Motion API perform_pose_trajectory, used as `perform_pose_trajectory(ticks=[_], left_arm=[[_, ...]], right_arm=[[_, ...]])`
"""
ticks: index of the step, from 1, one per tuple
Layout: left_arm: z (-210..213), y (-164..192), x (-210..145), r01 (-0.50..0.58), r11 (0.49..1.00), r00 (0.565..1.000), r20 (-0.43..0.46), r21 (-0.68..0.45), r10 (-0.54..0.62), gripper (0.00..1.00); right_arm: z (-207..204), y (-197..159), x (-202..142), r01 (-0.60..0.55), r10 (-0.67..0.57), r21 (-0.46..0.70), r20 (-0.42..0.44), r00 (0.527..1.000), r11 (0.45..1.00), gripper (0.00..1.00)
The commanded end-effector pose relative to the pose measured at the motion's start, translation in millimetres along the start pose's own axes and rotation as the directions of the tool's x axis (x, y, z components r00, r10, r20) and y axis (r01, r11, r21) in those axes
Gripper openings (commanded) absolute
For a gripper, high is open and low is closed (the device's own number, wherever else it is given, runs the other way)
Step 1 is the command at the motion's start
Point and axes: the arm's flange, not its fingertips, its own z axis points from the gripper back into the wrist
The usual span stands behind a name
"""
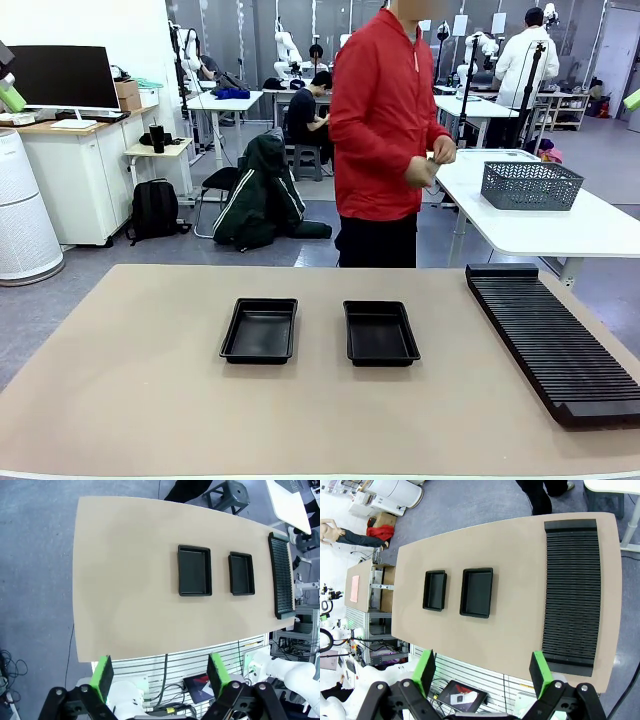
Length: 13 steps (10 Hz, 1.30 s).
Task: Inspect and transfer BCBs to ESD trays.
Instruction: Pick up the Blank PCB from the PCB Rack and place it in the left ESD tray.
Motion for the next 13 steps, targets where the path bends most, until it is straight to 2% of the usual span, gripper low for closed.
perform_pose_trajectory(ticks=[1, 13], left_arm=[[-1.2, 0.6, -0.1, -0.001, 1.0, 1.0, -0.002, -0.001, 0.001, 1.0], [-1.2, 0.6, -0.1, -0.001, 1.0, 1.0, -0.002, -0.001, 0.001, 1.0]], right_arm=[[-0.2, -0.7, -0.6, -0.003, 0.003, 0.001, -0.002, 1.0, 1.0, 1.0], [-0.2, -0.7, -0.6, -0.003, 0.003, 0.001, -0.002, 1.0, 1.0, 1.0]])
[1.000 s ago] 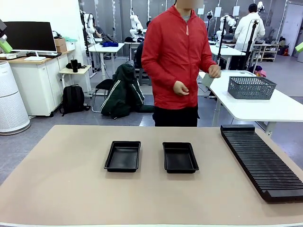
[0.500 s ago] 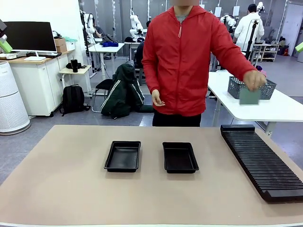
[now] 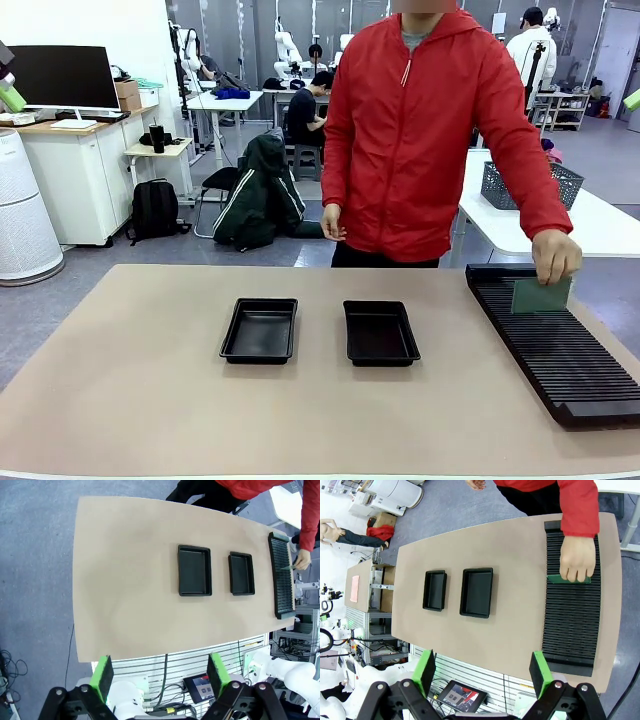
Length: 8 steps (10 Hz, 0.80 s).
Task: Inspect and transfer BCBs to ESD trays.
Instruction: Pick up the Blank PCB from the PCB Rack and place it in the left ESD tray.
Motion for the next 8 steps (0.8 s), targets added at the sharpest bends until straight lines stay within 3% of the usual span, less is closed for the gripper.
perform_pose_trajectory(ticks=[1, 8], left_arm=[[-1.2, 0.7, -0.1, -0.001, 1.0, 1.0, -0.002, -0.001, 0.001, 1.0], [0.0, 0.0, 0.0, 0.0, 1.0, 1.0, 0.0, 0.0, 0.0, 1.0]], right_arm=[[-0.2, -0.7, -0.6, -0.003, 0.003, 0.001, -0.002, 1.0, 1.0, 1.0], [-0.2, -0.7, -0.6, -0.003, 0.003, 0.001, -0.002, 1.0, 1.0, 1.0]])
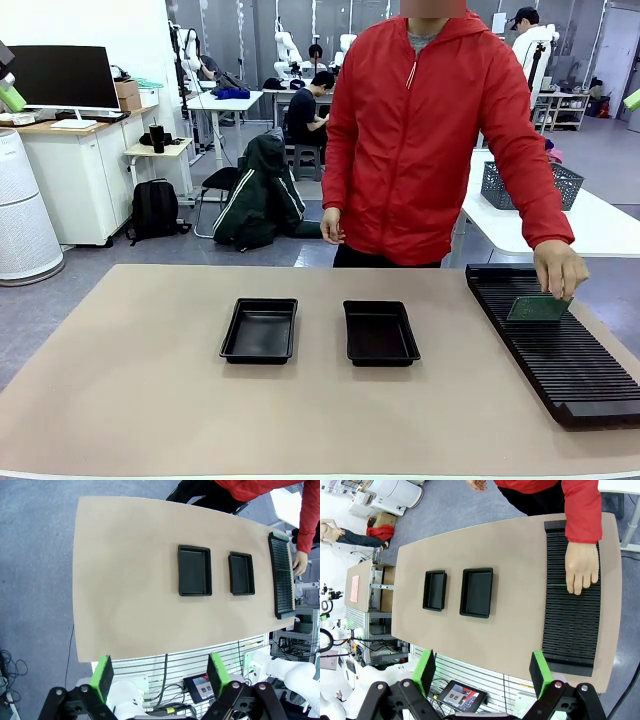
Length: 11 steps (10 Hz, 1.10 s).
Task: Inspect and transfer BCBs to ESD trays.
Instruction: Pick up the Blank PCB from the PCB Rack and place it in the left ESD tray.
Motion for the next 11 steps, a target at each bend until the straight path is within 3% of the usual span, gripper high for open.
perform_pose_trajectory(ticks=[1, 2, 6, 8, 11], left_arm=[[-6, -1, 7, 0.047, 0.998, 0.999, -0.016, -0.036, -0.048, 1.0], [-10, -2, 12, 0.093, 0.994, 0.995, -0.016, -0.05, -0.094, 1.0], [-11, 7, 23, 0.112, 0.987, 0.992, 0.079, -0.116, -0.103, 1.0], [-14, 9, 29, 0.099, 0.986, 0.995, 0.027, -0.131, -0.096, 1.0], [-11, 7, 24, 0.089, 0.992, 0.995, 0.054, -0.086, -0.085, 1.0]], right_arm=[[0, -1, -1, -0.003, 0.003, 0.001, -0.002, 1.0, 1.0, 1.0], [0, -1, -1, -0.003, 0.003, 0.001, -0.002, 1.0, 1.0, 1.0], [0, -1, -1, -0.003, 0.003, 0.001, -0.002, 1.0, 1.0, 1.0], [0, -1, -1, -0.003, 0.003, 0.001, -0.002, 1.0, 1.0, 1.0], [0, -1, -1, -0.003, 0.003, 0.001, -0.002, 1.0, 1.0, 1.0]])
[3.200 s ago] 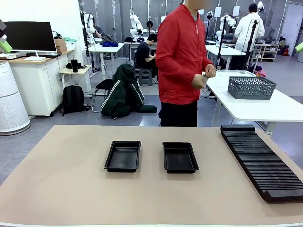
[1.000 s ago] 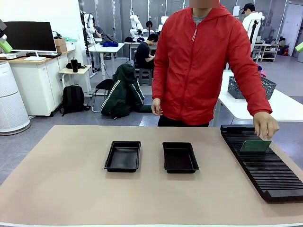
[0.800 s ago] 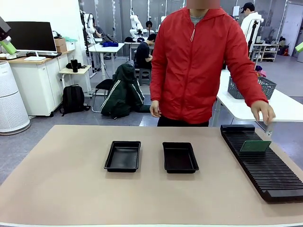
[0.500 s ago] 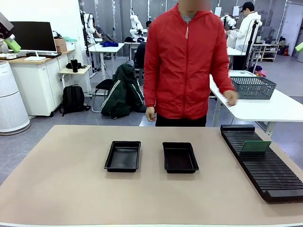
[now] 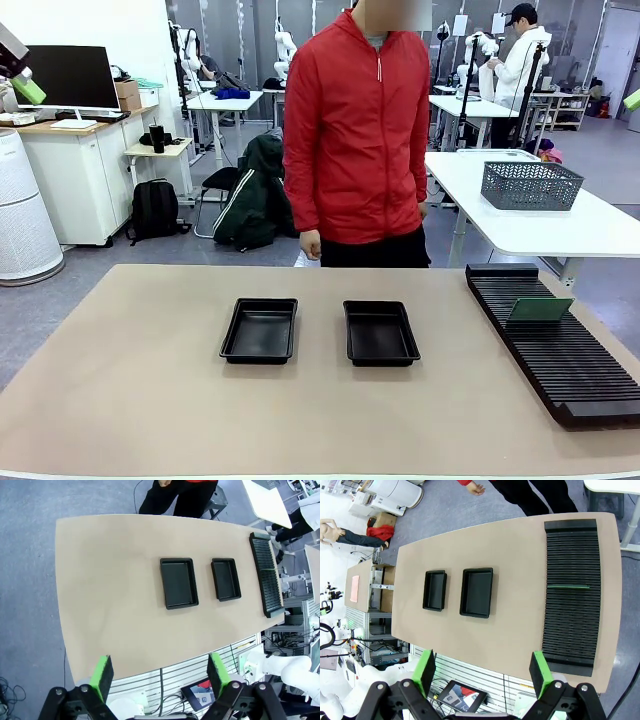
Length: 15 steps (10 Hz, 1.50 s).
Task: Inspect and transfer BCBs to ESD trays.
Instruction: Pick up the Blank PCB from the PCB Rack and place it in the left ESD tray.
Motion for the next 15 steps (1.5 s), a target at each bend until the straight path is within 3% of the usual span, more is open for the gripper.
perform_pose_trajectory(ticks=[1, 8, 9, 12, 14, 15], left_arm=[[2, 0, -1, 0.003, 1.0, 1.0, 0.005, 0.011, -0.003, 1.0], [2, 0, -1, 0.003, 1.0, 1.0, 0.005, 0.011, -0.003, 1.0], [2, 0, -1, 0.003, 1.0, 1.0, 0.005, 0.011, -0.003, 1.0], [2, 0, -1, 0.003, 1.0, 1.0, 0.005, 0.011, -0.003, 1.0], [2, 0, -1, 0.003, 1.0, 1.0, 0.005, 0.011, -0.003, 1.0], [2, 0, -1, 0.003, 1.0, 1.0, 0.005, 0.011, -0.003, 1.0]], right_arm=[[0, -1, -1, -0.003, 0.003, 0.001, -0.002, 1.0, 1.0, 1.0], [0, 0, 0, 0.0, 0.0, 0.0, 0.0, 1.0, 1.0, 1.0], [-5, -6, 7, -0.05, 0.051, -0.039, 0.024, 0.998, 0.998, 1.0], [-34, -27, 19, -0.22, 0.216, -0.162, -0.043, 0.975, 0.962, 1.0], [-52, -48, 28, -0.383, 0.371, -0.193, -0.093, 0.924, 0.904, 1.0], [-62, -58, 30, -0.483, 0.467, -0.162, -0.13, 0.875, 0.86, 1.0]])
